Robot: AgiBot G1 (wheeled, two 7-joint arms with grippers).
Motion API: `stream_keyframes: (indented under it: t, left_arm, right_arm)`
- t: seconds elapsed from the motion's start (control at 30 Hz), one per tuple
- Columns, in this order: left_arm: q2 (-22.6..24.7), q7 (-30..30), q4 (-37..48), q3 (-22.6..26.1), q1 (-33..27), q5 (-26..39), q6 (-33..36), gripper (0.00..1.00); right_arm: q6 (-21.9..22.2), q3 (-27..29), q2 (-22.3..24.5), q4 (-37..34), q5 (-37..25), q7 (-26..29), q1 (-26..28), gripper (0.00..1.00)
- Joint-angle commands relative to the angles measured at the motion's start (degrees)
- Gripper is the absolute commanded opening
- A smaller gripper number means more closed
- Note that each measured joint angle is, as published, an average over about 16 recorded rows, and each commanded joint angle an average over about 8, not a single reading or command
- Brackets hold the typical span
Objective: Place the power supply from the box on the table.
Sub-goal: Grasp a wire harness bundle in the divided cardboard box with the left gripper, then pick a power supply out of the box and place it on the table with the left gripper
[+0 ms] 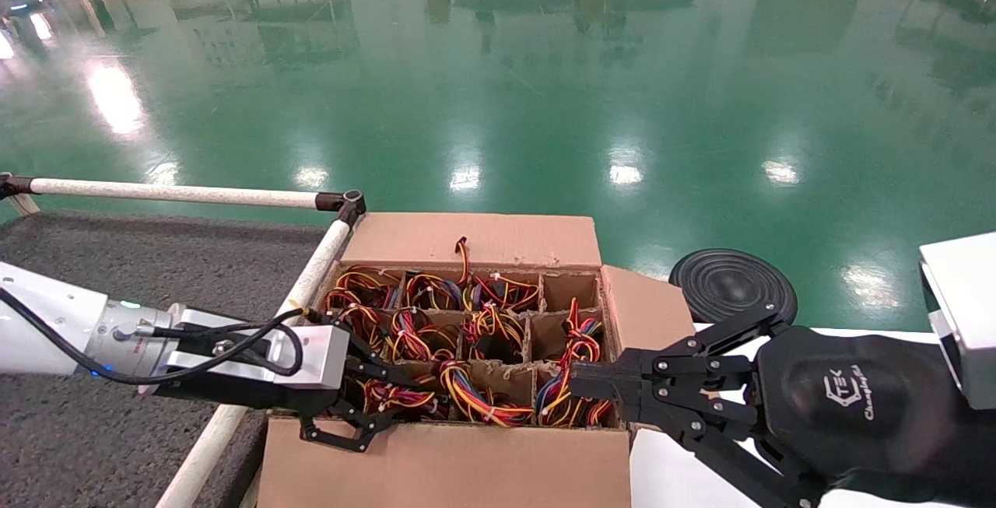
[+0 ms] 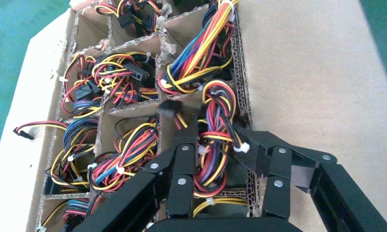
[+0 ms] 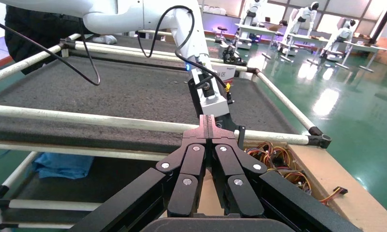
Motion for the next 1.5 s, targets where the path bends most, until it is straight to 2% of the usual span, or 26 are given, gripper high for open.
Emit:
stream_keyframes:
  t: [0.03, 0.33, 0.63, 1.5]
  left_arm:
    - [0.02, 0.07, 0.13, -0.01, -0.05, -0.03, 0.07, 0.0]
    - [-0.45, 0.19, 0.42, -0.48, -0.65, -0.26, 0.27, 0.0]
    - [-2.33, -0.27, -0.74, -3.48, -3.54, 0.05, 0.74, 0.0]
    - [-3.94, -4.74, -9.97, -10.81, -22.93, 7.21, 6.38, 0.0]
  right_arm:
    - [0.0, 0.0, 0.0, 0.0, 0.0, 0.0, 0.0, 0.0]
    - [0.0, 0.0, 0.0, 0.0, 0.0, 0.0, 0.0, 0.0]
    - [0.0, 0.0, 0.0, 0.0, 0.0, 0.0, 0.0, 0.0]
    - [0.0, 0.0, 0.0, 0.0, 0.0, 0.0, 0.0, 0.0]
